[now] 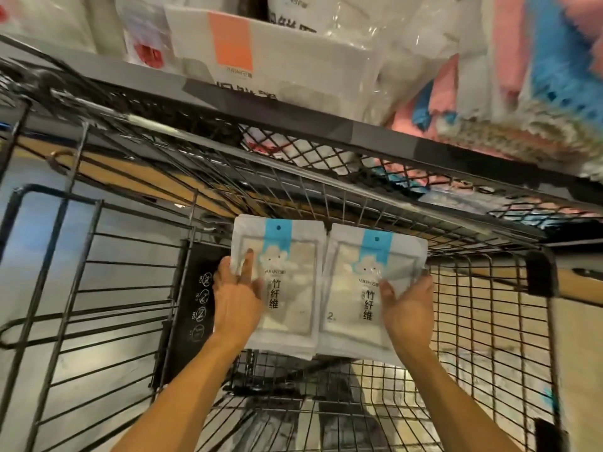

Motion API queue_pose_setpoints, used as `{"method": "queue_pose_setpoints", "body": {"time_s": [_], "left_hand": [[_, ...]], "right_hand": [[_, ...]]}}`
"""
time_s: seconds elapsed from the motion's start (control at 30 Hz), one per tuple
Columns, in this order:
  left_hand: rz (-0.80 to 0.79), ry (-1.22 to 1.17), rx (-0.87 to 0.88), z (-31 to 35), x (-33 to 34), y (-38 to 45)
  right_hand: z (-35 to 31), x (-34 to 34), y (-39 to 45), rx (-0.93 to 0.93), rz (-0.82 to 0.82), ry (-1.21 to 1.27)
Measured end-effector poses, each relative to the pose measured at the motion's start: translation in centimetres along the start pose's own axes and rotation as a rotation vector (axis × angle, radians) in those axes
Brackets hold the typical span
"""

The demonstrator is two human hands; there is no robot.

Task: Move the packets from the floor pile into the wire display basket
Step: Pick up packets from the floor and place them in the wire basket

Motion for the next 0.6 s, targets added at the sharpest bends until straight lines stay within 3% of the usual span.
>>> {"method": "queue_pose_setpoints", "body": {"time_s": [0.1,0.23,0.43,0.6], "left_hand": [[-0.066,0.242,0.043,0.7,-0.2,0.2],[-0.058,0.355,0.133,2.6,-2.7,0.1],[0.04,0.371,0.202,6.6,-8.4,-1.6],[0.079,0.359,0.243,11.6,-13.6,-4.3]], "right_hand": [[-0.7,-0.8,-0.1,-0.082,0.068,-0.237],[-2.2,-2.5,-0.7,-0.182,0.06,-0.5],[-5.6,-6.8,-3.9,-0.423,0.063,-0.638],[-8.2,-12.2,-6.9,-0.511,0.059,-0.587]]}}
Point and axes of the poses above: each hand's wrist, its own y-axis towards the middle knuckle, its own x-axis out of the palm, z = x × y, the point moved 6 cm from there along y, towards the middle knuckle, and after that the axes turned 12 degrees about x, right-handed, at the moved point
